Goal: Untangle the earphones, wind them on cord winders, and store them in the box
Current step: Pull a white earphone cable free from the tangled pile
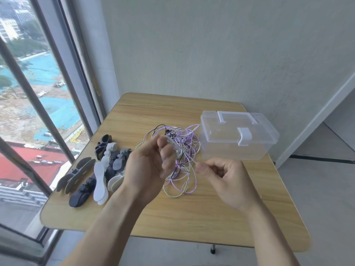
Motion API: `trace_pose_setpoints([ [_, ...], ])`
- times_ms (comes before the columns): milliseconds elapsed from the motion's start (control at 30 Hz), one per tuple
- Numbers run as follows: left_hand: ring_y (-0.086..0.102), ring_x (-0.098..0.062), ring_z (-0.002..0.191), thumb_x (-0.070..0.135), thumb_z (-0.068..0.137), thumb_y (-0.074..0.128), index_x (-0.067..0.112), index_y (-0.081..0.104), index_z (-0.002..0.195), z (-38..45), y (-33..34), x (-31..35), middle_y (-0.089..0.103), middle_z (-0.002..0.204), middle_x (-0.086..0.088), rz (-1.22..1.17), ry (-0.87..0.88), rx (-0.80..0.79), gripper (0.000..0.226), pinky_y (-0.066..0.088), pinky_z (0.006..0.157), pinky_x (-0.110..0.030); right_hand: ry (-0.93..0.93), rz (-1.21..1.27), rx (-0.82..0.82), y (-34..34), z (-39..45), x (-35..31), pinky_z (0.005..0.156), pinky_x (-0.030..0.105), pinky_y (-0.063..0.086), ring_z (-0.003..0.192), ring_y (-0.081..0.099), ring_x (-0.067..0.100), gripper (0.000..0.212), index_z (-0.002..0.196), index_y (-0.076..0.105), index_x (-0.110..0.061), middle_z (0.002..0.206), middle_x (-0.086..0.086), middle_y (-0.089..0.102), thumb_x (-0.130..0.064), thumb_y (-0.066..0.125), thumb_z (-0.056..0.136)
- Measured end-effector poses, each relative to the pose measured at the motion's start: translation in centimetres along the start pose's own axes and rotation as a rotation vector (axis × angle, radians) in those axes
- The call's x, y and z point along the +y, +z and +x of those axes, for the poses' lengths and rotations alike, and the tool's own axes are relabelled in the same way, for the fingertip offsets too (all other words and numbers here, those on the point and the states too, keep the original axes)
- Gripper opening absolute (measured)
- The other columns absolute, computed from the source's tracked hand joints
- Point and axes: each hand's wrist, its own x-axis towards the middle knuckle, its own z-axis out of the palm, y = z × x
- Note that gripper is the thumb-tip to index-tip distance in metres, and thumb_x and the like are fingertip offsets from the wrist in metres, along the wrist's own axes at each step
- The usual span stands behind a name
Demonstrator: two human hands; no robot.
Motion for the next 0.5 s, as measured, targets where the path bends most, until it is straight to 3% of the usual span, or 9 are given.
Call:
trace_pose_setpoints([
  [67, 0.050, -0.011, 0.053, 0.019, 0.101, 0.037, 0.016, 0.052, 0.085, 0.2, -0.2, 0.2, 0.059, 0.073, 0.001, -0.031, 0.058, 0.048, 0.023, 0.019, 0.040, -0.019, 0.030, -0.018, -0.129, 0.6, -0.1, -0.4, 0.052, 0.022, 0.030, 0.054, 0.036, 0.007, 0.021, 0.088, 0.079, -0.019, 0.055, -0.010, 0.043, -0.034, 0.065, 0.094],
  [167, 0.066, -0.008, 0.078, 0.016, 0.106, 0.037, 0.015, 0.062, 0.108, 0.3, -0.4, 0.1, 0.075, 0.106, 0.002, 0.185, 0.115, 0.179, 0.025, 0.036, 0.053, -0.018, 0.093, -0.069, -0.289, 1.5, -0.3, -0.7, 0.057, 0.022, 0.038, 0.056, 0.045, 0.007, 0.017, 0.103, 0.078, -0.021, 0.059, -0.010, 0.050, -0.026, 0.062, 0.099],
  [200, 0.065, -0.008, 0.080, 0.015, 0.106, 0.038, 0.013, 0.063, 0.113, 0.3, -0.4, -0.1, 0.076, 0.108, 0.002, 0.324, 0.155, 0.218, 0.026, 0.034, 0.055, -0.017, 0.116, -0.101, -0.325, 1.7, -0.3, -0.8, 0.056, 0.020, 0.039, 0.053, 0.046, 0.006, 0.017, 0.104, 0.077, -0.022, 0.059, -0.008, 0.054, -0.028, 0.062, 0.099],
  [267, 0.061, -0.005, 0.065, 0.013, 0.106, 0.041, 0.009, 0.063, 0.117, 0.3, -0.5, -0.6, 0.077, 0.104, 0.000, 0.598, 0.271, 0.253, 0.025, 0.030, 0.047, -0.013, 0.173, -0.127, -0.384, 1.9, -0.6, -1.3, 0.048, 0.019, 0.037, 0.044, 0.043, 0.006, 0.017, 0.098, 0.077, -0.022, 0.059, -0.002, 0.058, -0.034, 0.064, 0.097],
  [333, 0.064, -0.003, 0.056, 0.009, 0.104, 0.047, 0.007, 0.068, 0.112, 0.1, -0.4, -0.8, 0.077, 0.100, -0.002, 0.762, 0.347, 0.226, 0.022, 0.033, 0.042, -0.010, 0.193, -0.088, -0.408, 1.8, -0.8, -1.8, 0.042, 0.021, 0.035, 0.039, 0.042, 0.013, 0.018, 0.087, 0.076, -0.023, 0.058, 0.001, 0.060, -0.038, 0.068, 0.094],
  [400, 0.069, -0.009, 0.059, 0.000, 0.097, 0.050, 0.006, 0.072, 0.101, -0.1, -0.1, -0.9, 0.078, 0.091, -0.004, 0.839, 0.366, 0.183, 0.023, 0.044, 0.048, -0.013, 0.162, -0.039, -0.385, 1.6, -0.9, -2.2, 0.042, 0.021, 0.033, 0.038, 0.042, 0.012, 0.020, 0.081, 0.077, -0.016, 0.056, 0.004, 0.058, -0.032, 0.072, 0.092],
  [500, 0.069, -0.022, 0.061, 0.008, 0.083, 0.050, 0.007, 0.072, 0.079, -0.3, -0.3, -1.5, 0.074, 0.072, -0.010, 1.070, 0.249, 0.047, 0.022, 0.056, 0.061, -0.033, 0.050, 0.098, -0.295, 1.1, -0.7, -2.2, 0.050, 0.016, 0.034, 0.046, 0.043, 0.007, 0.026, 0.081, 0.075, 0.000, 0.049, 0.001, 0.051, -0.024, 0.068, 0.087],
])
